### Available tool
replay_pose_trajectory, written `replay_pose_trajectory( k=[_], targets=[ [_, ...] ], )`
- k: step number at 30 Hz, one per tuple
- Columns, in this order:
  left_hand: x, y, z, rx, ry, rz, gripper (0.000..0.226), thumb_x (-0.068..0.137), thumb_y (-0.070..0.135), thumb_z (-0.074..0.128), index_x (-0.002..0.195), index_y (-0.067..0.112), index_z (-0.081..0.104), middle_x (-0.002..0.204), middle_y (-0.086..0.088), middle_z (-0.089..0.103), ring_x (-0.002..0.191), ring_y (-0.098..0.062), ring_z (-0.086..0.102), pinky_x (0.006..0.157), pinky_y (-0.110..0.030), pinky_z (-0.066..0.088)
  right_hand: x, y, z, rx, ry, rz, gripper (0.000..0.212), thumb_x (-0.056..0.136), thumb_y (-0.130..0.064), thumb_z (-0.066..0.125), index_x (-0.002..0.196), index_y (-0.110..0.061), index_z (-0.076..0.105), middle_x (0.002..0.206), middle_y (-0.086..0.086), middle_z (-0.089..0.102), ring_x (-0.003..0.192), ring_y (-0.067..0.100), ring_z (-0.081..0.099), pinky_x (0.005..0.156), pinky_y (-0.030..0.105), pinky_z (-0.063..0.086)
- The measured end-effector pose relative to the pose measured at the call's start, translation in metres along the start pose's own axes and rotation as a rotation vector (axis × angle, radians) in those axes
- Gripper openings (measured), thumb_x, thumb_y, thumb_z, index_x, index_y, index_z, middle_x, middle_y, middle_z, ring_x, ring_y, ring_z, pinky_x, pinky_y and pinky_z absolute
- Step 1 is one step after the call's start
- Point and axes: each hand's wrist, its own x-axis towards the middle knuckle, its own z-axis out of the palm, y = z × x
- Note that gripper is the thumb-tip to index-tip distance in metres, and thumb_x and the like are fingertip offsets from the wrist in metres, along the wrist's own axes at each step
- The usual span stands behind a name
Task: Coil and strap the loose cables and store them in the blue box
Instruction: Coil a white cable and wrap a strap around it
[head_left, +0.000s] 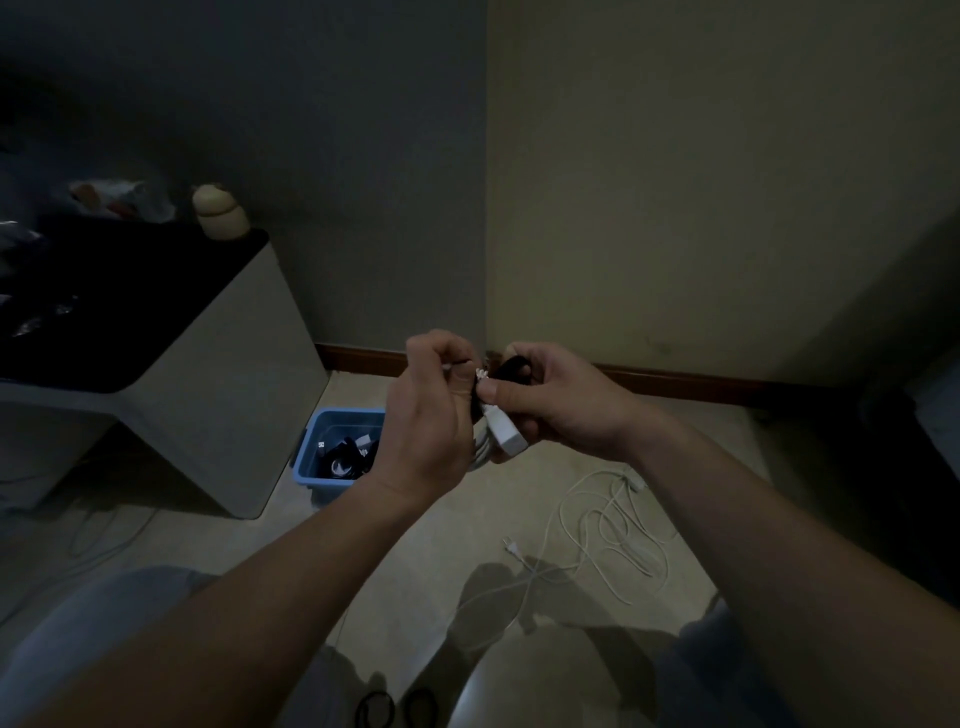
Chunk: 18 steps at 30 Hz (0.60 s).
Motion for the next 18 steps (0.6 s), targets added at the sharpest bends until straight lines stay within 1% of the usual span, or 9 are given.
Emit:
replay_pose_trajectory(
  k=[4, 7, 9, 10, 11, 12, 13, 15, 18],
  targets=[
    [0.001, 0.008, 0.0, -0.018, -0.005, -0.007, 0.005, 0.1, 0.02, 0.039, 0.105, 0.019, 0.039, 0.097, 0.021, 0.045, 0.081, 0.005, 0.05, 0.069, -0.009, 0.039, -0.002, -0.004, -0.001, 0.009, -0.006, 0.045, 0.021, 0.094, -0.01, 0.065, 0.081, -0.013, 0.049, 0.059, 0.0, 0.051, 0.047, 0.01, 0.047, 0.058, 0.037, 0.056],
    [0.005, 0.017, -0.003, -0.046, -0.031, -0.01, 0.008, 0.097, 0.016, 0.042, 0.103, 0.021, 0.042, 0.097, 0.016, 0.044, 0.082, 0.005, 0.051, 0.069, -0.008, 0.041, -0.005, -0.006, -0.002, 0.067, -0.011, 0.078, 0.024, 0.094, -0.006, 0.063, 0.077, -0.013, 0.049, 0.062, 0.007, 0.049, 0.044, 0.01, 0.043, 0.054, 0.034, 0.054],
    [0.007, 0.022, -0.008, -0.053, -0.083, -0.019, 0.007, 0.097, 0.019, 0.043, 0.103, 0.022, 0.043, 0.096, 0.007, 0.047, 0.086, -0.004, 0.055, 0.071, -0.017, 0.049, -0.007, -0.007, -0.005, 0.081, -0.016, 0.094, 0.023, 0.094, -0.004, 0.062, 0.077, -0.013, 0.049, 0.06, 0.006, 0.051, 0.044, 0.01, 0.041, 0.055, 0.034, 0.054],
    [0.008, 0.025, -0.011, -0.058, -0.117, -0.04, 0.006, 0.097, 0.022, 0.043, 0.103, 0.023, 0.043, 0.099, 0.001, 0.049, 0.09, -0.012, 0.058, 0.074, -0.028, 0.053, -0.008, -0.007, -0.006, 0.079, -0.022, 0.098, 0.021, 0.094, -0.003, 0.061, 0.079, -0.012, 0.049, 0.058, 0.005, 0.054, 0.044, 0.011, 0.039, 0.056, 0.035, 0.054],
    [0.008, 0.027, -0.015, -0.063, -0.153, -0.069, 0.005, 0.097, 0.024, 0.044, 0.103, 0.025, 0.044, 0.101, -0.003, 0.05, 0.095, -0.02, 0.06, 0.076, -0.04, 0.055, -0.009, -0.007, -0.007, 0.077, -0.031, 0.102, 0.019, 0.094, -0.002, 0.06, 0.081, -0.011, 0.05, 0.058, 0.004, 0.057, 0.045, 0.012, 0.038, 0.057, 0.036, 0.054],
    [0.008, 0.031, -0.018, -0.067, -0.188, -0.092, 0.004, 0.098, 0.025, 0.044, 0.102, 0.026, 0.045, 0.102, -0.005, 0.052, 0.099, -0.027, 0.061, 0.076, -0.048, 0.054, -0.01, -0.007, -0.007, 0.079, -0.038, 0.107, 0.018, 0.094, 0.0, 0.059, 0.082, -0.01, 0.05, 0.058, 0.004, 0.059, 0.045, 0.012, 0.037, 0.056, 0.036, 0.054],
    [0.008, 0.034, -0.021, -0.07, -0.216, -0.103, 0.004, 0.099, 0.024, 0.046, 0.101, 0.027, 0.046, 0.102, -0.006, 0.054, 0.102, -0.029, 0.061, 0.077, -0.051, 0.053, -0.01, -0.007, -0.008, 0.082, -0.039, 0.111, 0.018, 0.094, 0.002, 0.058, 0.082, -0.01, 0.05, 0.059, 0.003, 0.06, 0.045, 0.012, 0.037, 0.055, 0.035, 0.054],
    [0.008, 0.041, -0.027, -0.052, -0.255, -0.065, 0.006, 0.098, 0.023, 0.049, 0.098, 0.028, 0.047, 0.102, -0.003, 0.055, 0.102, -0.027, 0.059, 0.079, -0.047, 0.052, -0.009, -0.005, -0.008, 0.082, -0.021, 0.119, 0.019, 0.094, 0.004, 0.057, 0.083, -0.011, 0.052, 0.061, 0.005, 0.058, 0.044, 0.011, 0.038, 0.058, 0.035, 0.051],
    [0.012, 0.046, -0.035, 0.089, -0.274, 0.034, 0.006, 0.092, 0.023, 0.053, 0.096, 0.026, 0.051, 0.103, 0.004, 0.049, 0.096, -0.022, 0.052, 0.079, -0.034, 0.047, -0.009, -0.005, -0.011, 0.064, -0.01, 0.141, 0.008, 0.093, 0.002, 0.06, 0.094, -0.005, 0.056, 0.078, 0.017, 0.05, 0.053, 0.018, 0.038, 0.076, 0.052, 0.052]
  ],
)
